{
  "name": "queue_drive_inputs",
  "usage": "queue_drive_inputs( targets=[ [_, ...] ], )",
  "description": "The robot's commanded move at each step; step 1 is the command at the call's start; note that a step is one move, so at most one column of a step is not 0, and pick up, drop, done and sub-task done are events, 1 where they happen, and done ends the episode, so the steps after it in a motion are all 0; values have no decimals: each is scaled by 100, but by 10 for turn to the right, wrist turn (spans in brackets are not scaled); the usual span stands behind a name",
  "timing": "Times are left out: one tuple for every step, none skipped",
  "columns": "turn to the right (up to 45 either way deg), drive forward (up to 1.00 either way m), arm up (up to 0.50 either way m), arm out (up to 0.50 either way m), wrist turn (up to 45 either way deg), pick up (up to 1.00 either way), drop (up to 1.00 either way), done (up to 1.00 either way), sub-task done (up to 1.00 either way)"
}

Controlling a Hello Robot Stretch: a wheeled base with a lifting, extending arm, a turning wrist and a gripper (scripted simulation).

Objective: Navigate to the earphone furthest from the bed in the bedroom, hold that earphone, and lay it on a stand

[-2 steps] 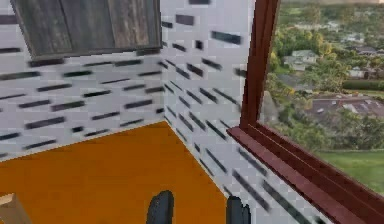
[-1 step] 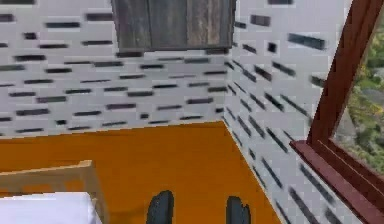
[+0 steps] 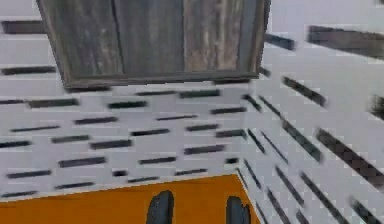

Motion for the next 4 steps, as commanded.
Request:
queue_drive_inputs(
  targets=[
    [-150, 0, 0, 0, 0, 0, 0, 0, 0],
    [0, 5, 0, 0, 0, 0, 0, 0, 0],
    [-240, 0, 0, 0, 0, 0, 0, 0, 0],
    [-30, 0, 0, 0, 0, 0, 0, 0, 0]
  ],
)
